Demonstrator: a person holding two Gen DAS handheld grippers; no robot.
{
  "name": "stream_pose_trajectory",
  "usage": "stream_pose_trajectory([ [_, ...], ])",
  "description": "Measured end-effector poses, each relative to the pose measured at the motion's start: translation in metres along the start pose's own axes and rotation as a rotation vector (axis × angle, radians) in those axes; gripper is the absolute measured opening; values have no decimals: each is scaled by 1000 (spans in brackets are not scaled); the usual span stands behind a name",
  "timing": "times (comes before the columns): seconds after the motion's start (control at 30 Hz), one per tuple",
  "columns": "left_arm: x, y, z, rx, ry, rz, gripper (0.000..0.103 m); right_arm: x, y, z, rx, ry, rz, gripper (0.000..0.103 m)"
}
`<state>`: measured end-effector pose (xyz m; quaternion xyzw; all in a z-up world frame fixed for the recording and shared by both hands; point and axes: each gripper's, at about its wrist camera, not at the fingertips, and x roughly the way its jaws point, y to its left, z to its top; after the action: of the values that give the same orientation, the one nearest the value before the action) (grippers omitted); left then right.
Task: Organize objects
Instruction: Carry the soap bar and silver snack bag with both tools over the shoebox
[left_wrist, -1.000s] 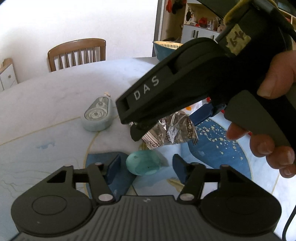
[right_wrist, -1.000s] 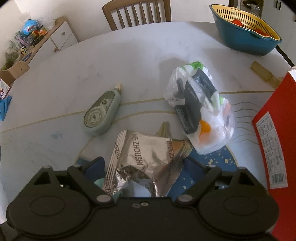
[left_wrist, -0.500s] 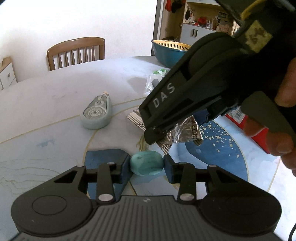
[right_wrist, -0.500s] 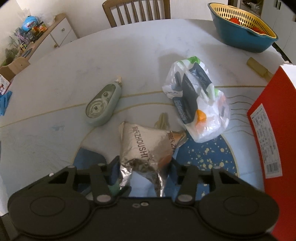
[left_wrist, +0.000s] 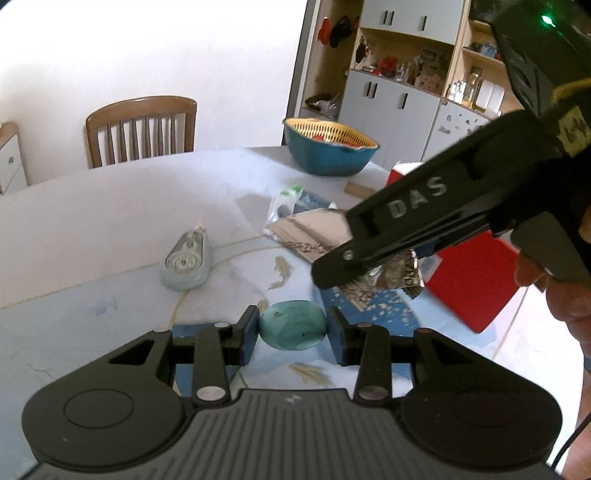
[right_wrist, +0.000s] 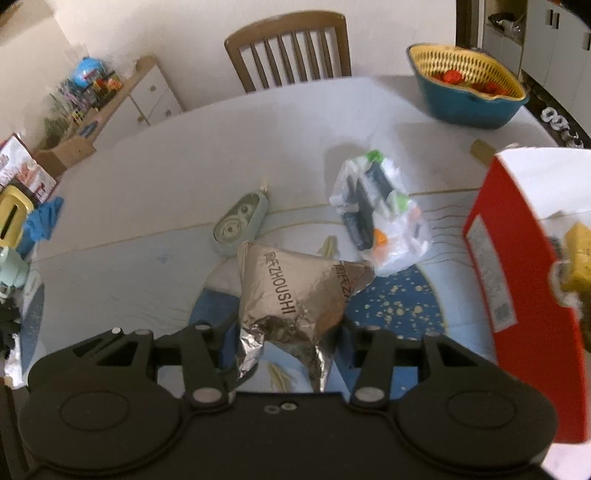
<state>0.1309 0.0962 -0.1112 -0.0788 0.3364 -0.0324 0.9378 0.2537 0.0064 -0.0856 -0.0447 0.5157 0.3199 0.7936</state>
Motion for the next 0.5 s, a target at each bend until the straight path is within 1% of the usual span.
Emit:
stream_pose_trajectory([
  [0.33,-25,-33,30,46,-31,-66,39,-63,-26,-2,-13,-88,0,50],
  [0.4,-28,-39,35,37,-52,-83,39,-75,-35,-5,-16,-101,3,50],
  [0.5,-28,-48,42,12,-56,-98,39,-91,-52,-7,-20,-116,-2,50],
])
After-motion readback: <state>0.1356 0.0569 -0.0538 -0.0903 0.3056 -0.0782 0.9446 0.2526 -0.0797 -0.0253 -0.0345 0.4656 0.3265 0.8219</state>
